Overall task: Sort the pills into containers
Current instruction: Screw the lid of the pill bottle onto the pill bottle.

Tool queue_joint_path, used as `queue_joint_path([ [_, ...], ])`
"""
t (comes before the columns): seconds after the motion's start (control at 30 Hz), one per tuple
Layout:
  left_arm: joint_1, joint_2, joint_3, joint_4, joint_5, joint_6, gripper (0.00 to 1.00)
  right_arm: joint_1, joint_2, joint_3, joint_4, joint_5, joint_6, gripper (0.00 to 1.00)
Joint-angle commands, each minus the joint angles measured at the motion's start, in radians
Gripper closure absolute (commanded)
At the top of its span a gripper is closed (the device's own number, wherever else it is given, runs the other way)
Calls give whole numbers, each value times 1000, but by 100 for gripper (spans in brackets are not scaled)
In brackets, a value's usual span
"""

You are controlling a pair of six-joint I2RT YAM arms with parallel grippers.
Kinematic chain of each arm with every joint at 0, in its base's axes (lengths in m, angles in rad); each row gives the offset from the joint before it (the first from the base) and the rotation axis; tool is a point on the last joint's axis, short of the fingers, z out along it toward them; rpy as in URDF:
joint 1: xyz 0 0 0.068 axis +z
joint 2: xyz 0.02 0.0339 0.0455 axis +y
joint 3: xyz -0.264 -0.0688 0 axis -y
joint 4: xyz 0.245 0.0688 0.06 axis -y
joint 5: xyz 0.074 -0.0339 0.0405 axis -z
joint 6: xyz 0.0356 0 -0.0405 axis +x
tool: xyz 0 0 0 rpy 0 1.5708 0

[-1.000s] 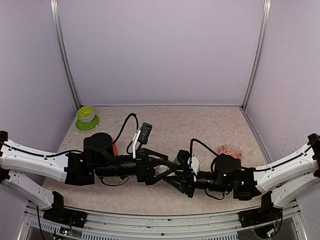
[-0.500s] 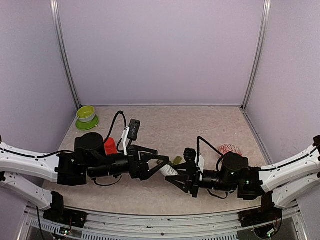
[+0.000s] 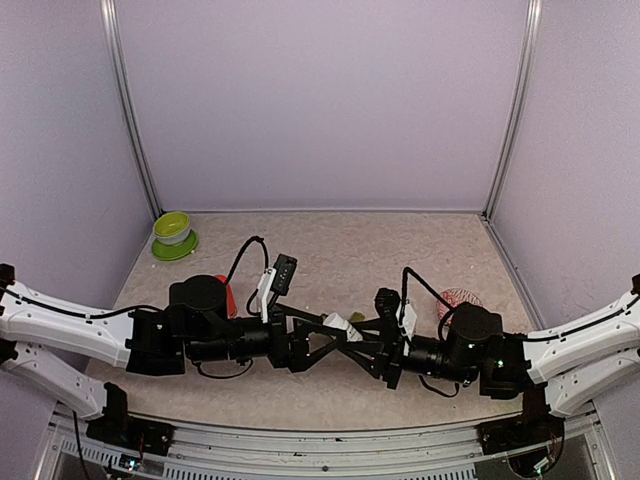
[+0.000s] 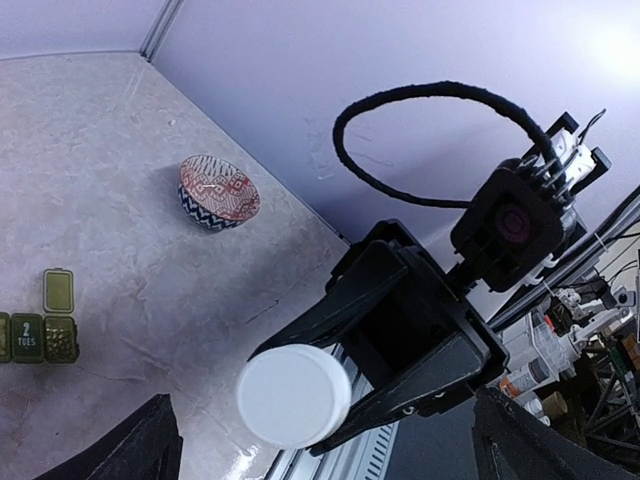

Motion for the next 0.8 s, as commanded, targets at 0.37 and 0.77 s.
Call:
queue_joint_path([
  [0.37, -24, 20, 21, 102, 75, 14, 1, 17, 151, 88, -3, -34, 12, 80],
  [0.77, -26, -20, 20, 40, 13, 13, 1, 28, 162, 95, 18, -56, -4, 80],
])
